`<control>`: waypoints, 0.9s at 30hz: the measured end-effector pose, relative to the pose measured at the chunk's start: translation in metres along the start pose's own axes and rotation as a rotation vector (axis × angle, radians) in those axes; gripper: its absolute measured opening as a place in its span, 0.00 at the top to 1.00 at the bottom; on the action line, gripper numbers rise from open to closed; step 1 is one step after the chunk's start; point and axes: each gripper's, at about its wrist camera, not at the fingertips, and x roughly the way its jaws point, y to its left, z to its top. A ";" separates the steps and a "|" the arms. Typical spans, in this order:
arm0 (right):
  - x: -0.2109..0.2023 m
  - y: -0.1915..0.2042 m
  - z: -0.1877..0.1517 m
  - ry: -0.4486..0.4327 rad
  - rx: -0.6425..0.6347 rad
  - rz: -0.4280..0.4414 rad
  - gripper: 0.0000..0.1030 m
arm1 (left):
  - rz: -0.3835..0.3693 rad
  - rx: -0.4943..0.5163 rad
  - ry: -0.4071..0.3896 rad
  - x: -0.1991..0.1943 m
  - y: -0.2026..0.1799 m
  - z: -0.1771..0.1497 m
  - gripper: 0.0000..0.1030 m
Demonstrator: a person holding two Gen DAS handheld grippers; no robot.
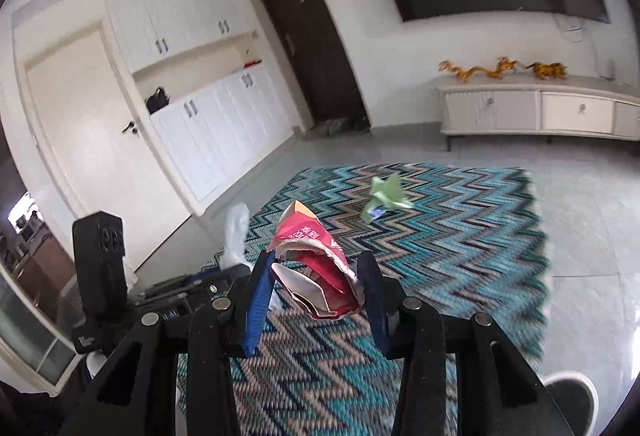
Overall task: Collect trash
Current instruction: 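Carry the red chip bag and white plastic bag over the white bin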
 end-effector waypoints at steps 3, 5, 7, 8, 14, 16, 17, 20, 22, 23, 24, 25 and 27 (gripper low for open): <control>-0.040 0.001 -0.015 -0.037 0.004 -0.049 0.61 | -0.022 0.054 -0.016 -0.016 -0.031 -0.004 0.72; -0.065 0.001 -0.028 -0.055 0.011 -0.089 0.61 | -0.042 0.088 -0.022 -0.024 -0.051 -0.008 0.72; -0.089 -0.004 -0.043 -0.072 0.036 -0.128 0.61 | -0.071 0.118 -0.021 -0.030 -0.069 -0.014 0.72; -0.100 -0.007 -0.050 -0.079 0.049 -0.143 0.61 | -0.082 0.129 -0.018 -0.032 -0.077 -0.017 0.72; -0.153 -0.033 -0.090 -0.121 0.121 -0.270 0.61 | -0.146 0.199 0.019 -0.033 -0.126 -0.034 0.72; -0.167 -0.048 -0.099 -0.136 0.158 -0.303 0.61 | -0.162 0.220 0.038 -0.029 -0.141 -0.038 0.72; -0.173 -0.053 -0.102 -0.143 0.175 -0.317 0.61 | -0.167 0.229 0.046 -0.027 -0.147 -0.040 0.72; -0.184 -0.073 -0.112 -0.161 0.230 -0.346 0.61 | -0.178 0.269 0.086 -0.012 -0.170 -0.048 0.72; -0.187 -0.086 -0.118 -0.161 0.257 -0.364 0.61 | -0.182 0.298 0.123 0.003 -0.187 -0.053 0.72; -0.187 -0.093 -0.121 -0.159 0.271 -0.372 0.61 | -0.184 0.308 0.136 0.010 -0.191 -0.055 0.72; -0.187 -0.099 -0.124 -0.156 0.284 -0.378 0.61 | -0.187 0.320 0.154 0.018 -0.198 -0.057 0.72; -0.186 -0.108 -0.126 -0.151 0.302 -0.384 0.61 | -0.192 0.332 0.177 0.028 -0.207 -0.060 0.72; -0.185 -0.124 -0.133 -0.139 0.334 -0.395 0.61 | -0.198 0.352 0.211 0.045 -0.219 -0.065 0.72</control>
